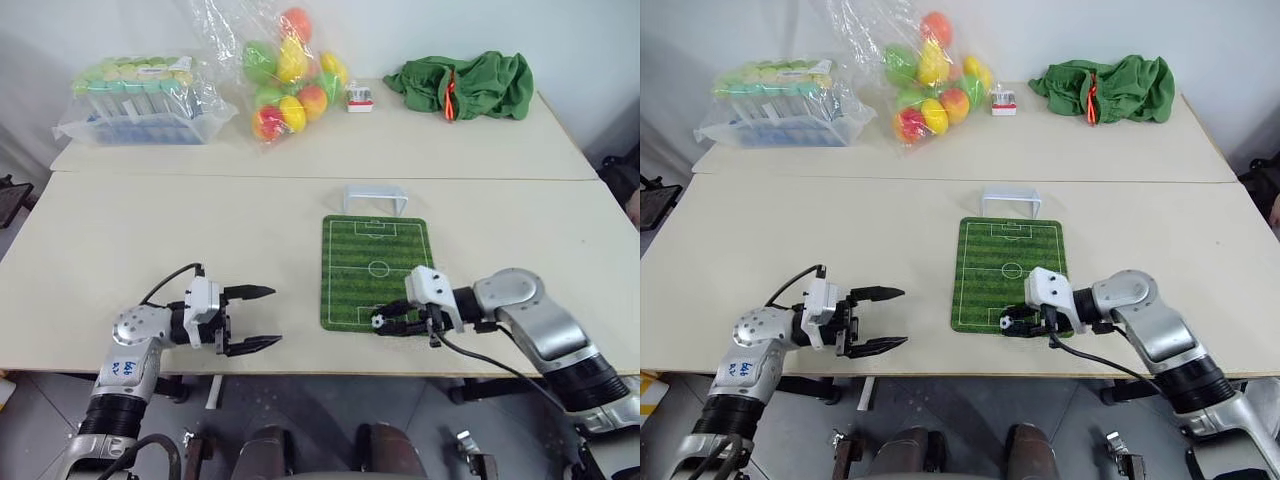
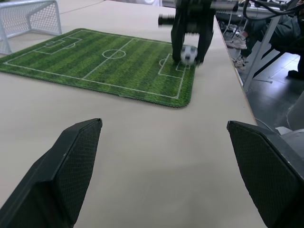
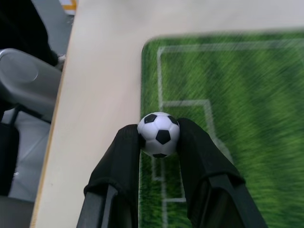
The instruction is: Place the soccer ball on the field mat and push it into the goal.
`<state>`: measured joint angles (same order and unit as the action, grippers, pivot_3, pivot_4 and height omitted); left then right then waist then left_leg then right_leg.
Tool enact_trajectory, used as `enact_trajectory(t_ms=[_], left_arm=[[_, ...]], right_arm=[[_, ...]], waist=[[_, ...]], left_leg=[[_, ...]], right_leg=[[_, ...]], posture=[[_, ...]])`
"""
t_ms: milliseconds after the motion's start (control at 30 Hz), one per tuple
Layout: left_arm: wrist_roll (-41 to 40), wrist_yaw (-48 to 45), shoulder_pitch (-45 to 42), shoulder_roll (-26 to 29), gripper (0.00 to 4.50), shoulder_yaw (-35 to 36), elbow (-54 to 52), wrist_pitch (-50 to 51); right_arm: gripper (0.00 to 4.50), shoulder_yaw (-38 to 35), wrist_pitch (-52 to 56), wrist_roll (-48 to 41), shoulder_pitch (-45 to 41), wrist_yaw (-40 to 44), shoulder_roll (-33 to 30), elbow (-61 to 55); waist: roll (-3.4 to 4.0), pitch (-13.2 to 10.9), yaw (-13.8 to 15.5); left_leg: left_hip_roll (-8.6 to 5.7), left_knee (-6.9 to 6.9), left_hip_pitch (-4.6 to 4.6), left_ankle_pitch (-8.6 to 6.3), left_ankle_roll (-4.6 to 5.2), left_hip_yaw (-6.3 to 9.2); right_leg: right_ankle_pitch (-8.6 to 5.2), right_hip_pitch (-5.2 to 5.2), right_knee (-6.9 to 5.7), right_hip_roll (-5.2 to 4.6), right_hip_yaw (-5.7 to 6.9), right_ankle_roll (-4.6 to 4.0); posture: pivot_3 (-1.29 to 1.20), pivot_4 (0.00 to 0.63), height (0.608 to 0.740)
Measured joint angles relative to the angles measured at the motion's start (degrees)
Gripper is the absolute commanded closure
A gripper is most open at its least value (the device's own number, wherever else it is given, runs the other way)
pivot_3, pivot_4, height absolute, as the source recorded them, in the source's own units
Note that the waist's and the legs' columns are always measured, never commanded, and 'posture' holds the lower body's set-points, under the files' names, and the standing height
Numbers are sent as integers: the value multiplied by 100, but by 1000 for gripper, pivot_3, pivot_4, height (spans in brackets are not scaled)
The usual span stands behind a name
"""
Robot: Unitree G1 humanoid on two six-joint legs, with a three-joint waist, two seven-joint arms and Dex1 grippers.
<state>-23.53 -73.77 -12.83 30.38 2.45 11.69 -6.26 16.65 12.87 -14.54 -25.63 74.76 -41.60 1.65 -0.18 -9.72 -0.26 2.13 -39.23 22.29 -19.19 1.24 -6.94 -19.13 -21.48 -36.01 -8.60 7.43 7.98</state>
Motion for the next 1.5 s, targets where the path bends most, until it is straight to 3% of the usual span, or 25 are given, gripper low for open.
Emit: enact_trajectory(t_ms=[833, 1200, 1500], left_arm=[[-1, 107, -119, 2, 0, 84, 43, 4], [0, 112, -157, 2, 0, 84, 54, 2], [0, 141, -269, -23, 0, 83, 60, 3]], right_arm=[[3666, -229, -285, 113, -61, 157, 92, 431], [29, -265, -287, 76, -35, 193, 94, 406], [29, -414, -210, -25, -40, 179, 89, 29]], waist=[[0, 0, 8], [0, 0, 5], [0, 0, 8]], left_leg=[[1, -2, 0, 0, 0, 1], [1, -7, -1, 0, 0, 0], [2, -5, 1, 0, 0, 2]], right_leg=[[0, 1, -1, 0, 2, 0], [0, 4, -1, 0, -1, 0], [0, 1, -3, 0, 2, 0]], posture=[[0, 150, 740], [0, 150, 740], [0, 150, 740]])
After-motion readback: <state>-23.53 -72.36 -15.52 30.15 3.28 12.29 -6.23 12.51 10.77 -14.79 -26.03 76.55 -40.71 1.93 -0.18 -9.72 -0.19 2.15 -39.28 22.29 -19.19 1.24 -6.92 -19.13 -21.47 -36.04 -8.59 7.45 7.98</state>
